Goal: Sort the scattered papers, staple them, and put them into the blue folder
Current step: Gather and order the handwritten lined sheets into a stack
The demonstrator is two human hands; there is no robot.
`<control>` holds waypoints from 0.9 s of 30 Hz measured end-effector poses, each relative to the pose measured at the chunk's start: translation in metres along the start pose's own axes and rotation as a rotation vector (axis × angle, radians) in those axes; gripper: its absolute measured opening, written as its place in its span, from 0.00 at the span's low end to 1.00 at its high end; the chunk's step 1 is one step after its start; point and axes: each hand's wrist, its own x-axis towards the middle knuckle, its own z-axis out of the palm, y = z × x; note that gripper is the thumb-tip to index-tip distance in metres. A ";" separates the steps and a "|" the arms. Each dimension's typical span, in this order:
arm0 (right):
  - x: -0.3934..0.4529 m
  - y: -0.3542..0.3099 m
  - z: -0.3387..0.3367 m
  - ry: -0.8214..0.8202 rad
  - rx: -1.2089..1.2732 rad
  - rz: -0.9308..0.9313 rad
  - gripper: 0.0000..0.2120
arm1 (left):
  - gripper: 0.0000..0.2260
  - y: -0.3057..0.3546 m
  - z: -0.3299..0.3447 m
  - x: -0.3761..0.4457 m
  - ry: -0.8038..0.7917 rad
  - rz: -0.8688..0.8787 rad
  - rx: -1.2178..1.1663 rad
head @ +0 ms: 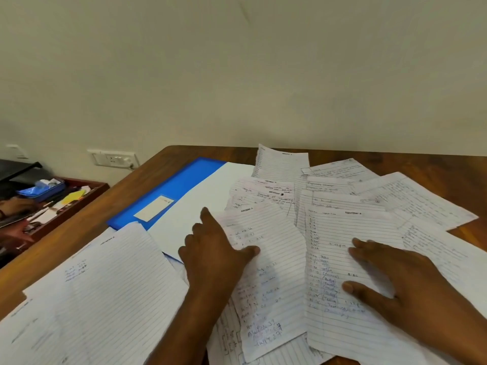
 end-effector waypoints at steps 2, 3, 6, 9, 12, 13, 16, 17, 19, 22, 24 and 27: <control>0.000 -0.006 -0.004 -0.031 0.019 0.010 0.44 | 0.58 -0.001 -0.001 0.003 0.030 -0.008 -0.067; 0.000 -0.006 -0.005 -0.050 0.018 0.016 0.44 | 0.56 0.000 0.000 0.003 0.056 0.006 -0.078; 0.000 -0.009 -0.006 -0.118 0.008 0.025 0.47 | 0.46 0.001 0.001 0.003 0.138 0.084 -0.142; 0.000 -0.010 -0.005 -0.135 0.019 0.039 0.49 | 0.36 0.003 -0.002 -0.003 0.147 0.118 -0.275; 0.001 -0.012 -0.006 -0.146 0.004 0.039 0.49 | 0.26 0.001 -0.004 -0.002 0.107 0.138 -0.333; 0.002 -0.013 -0.006 -0.149 0.000 0.039 0.49 | 0.23 -0.002 -0.004 0.001 0.081 0.148 -0.345; 0.003 -0.012 -0.005 -0.129 -0.020 0.028 0.49 | 0.17 -0.009 -0.001 0.009 -0.027 0.170 -0.395; 0.002 -0.008 -0.005 -0.121 -0.025 0.035 0.49 | 0.16 -0.009 0.003 0.011 -0.061 0.174 -0.423; 0.003 -0.007 -0.002 -0.125 -0.030 0.036 0.50 | 0.12 -0.011 0.003 0.014 -0.108 0.163 -0.476; 0.004 -0.007 0.000 -0.120 -0.037 0.021 0.49 | 0.06 -0.015 0.000 0.015 -0.121 0.151 -0.577; 0.004 -0.006 0.001 -0.112 -0.025 0.021 0.49 | 0.06 -0.017 -0.002 0.017 -0.086 0.160 -0.656; 0.004 -0.003 0.004 -0.111 -0.004 0.027 0.48 | 0.06 -0.018 -0.008 0.017 -0.006 0.145 -0.791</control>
